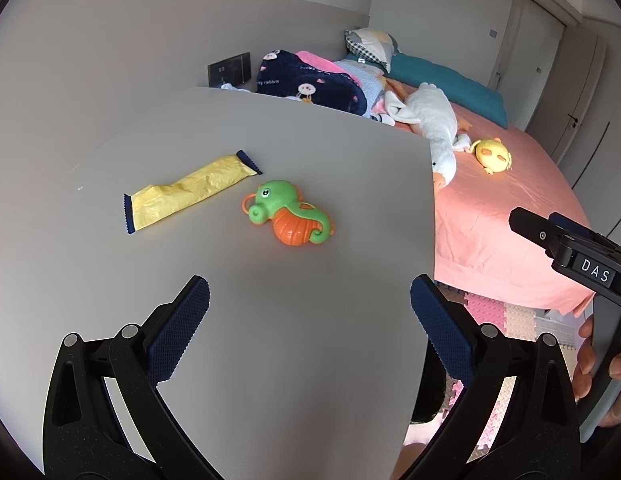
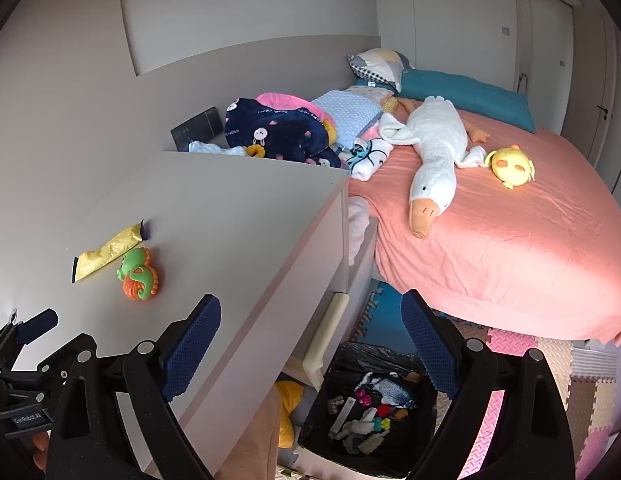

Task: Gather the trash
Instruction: 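Move both grippers back over the desk toward the yellow packet and seahorse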

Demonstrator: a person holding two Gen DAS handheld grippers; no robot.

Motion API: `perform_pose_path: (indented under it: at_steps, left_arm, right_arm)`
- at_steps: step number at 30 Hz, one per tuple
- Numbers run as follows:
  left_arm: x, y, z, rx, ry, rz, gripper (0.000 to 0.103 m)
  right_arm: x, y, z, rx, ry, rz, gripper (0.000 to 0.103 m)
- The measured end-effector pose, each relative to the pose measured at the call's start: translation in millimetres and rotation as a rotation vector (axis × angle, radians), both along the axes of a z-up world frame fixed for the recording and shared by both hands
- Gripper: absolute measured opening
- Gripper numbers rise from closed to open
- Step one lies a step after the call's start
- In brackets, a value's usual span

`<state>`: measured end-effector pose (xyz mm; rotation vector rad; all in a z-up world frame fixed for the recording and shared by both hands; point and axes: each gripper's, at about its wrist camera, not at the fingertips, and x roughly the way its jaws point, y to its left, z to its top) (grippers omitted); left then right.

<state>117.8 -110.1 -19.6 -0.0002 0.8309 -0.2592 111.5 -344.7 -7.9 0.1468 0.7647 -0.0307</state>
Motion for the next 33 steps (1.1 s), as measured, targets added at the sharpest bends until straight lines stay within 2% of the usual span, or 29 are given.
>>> perform_pose_path:
  at_steps: [17,33]
  left_arm:
    - [29.8,73.2,-11.3,0.040,-0.004,0.090,0.097]
    - [69.9,103.2,-26.4,0.094,0.006,0.081,0.097]
  right_arm:
    - [42.1,77.2,-23.7,-0.012,0.052,0.113,0.091]
    - [81.7,136.5,-45.1,-0.001,0.125,0.216,0.091]
